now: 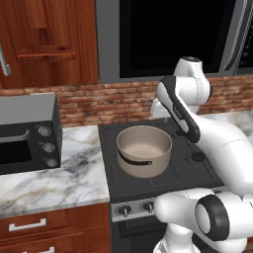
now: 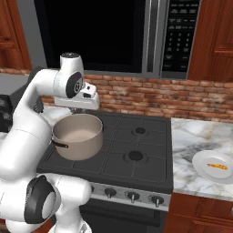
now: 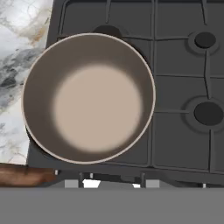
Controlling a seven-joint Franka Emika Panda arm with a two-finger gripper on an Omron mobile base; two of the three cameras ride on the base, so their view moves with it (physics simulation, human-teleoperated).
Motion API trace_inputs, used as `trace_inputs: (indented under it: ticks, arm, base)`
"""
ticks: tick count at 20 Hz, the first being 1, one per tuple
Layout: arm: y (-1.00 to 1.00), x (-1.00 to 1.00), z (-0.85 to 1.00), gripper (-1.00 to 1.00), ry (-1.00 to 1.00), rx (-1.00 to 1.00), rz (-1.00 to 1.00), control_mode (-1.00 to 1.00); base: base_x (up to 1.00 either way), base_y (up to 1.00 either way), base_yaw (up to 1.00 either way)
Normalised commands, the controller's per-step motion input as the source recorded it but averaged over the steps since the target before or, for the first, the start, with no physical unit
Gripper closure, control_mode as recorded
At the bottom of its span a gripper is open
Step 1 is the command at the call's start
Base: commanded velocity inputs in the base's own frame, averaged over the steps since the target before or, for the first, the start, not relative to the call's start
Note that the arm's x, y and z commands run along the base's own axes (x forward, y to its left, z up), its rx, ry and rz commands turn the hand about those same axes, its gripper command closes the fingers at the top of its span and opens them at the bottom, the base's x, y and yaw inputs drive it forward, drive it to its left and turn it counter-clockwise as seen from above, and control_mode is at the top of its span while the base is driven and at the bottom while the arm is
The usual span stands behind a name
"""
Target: Retrieve the frozen meat and place it in the pot on a burner. Then turn the burner on.
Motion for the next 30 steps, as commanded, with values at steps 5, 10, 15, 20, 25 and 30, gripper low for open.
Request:
trace_inputs:
  ticks: [5,10,15,20,25,30]
  arm:
    - [-0.26,-0.01,-0.09,-1.0,0.01,-0.01,-0.01,-1.0]
    - [-0.81,-0.03,-0.38,-1.0,0.04,-0.05,-0.04,-1.0]
    - [-1.0,-0.08,-0.26,-1.0,0.02,0.01,-0.17,-1.0]
    - [-1.0,-0.03,0.0,-1.0,0.03,0.01,-0.49,-1.0]
    - [-1.0,0.03,0.0,-1.0,0.13,-0.01,-0.55,-1.0]
    - [-1.0,0.0,-0.17,-1.0,0.07,-0.07,-0.6,-1.0]
  base:
    - [0.0,0.0,0.0]
    - [0.0,0.0,0.0]
    - [0.0,0.0,0.0]
    - [0.0,0.0,0.0]
    - [0.0,0.0,0.0]
    - [0.0,0.0,0.0]
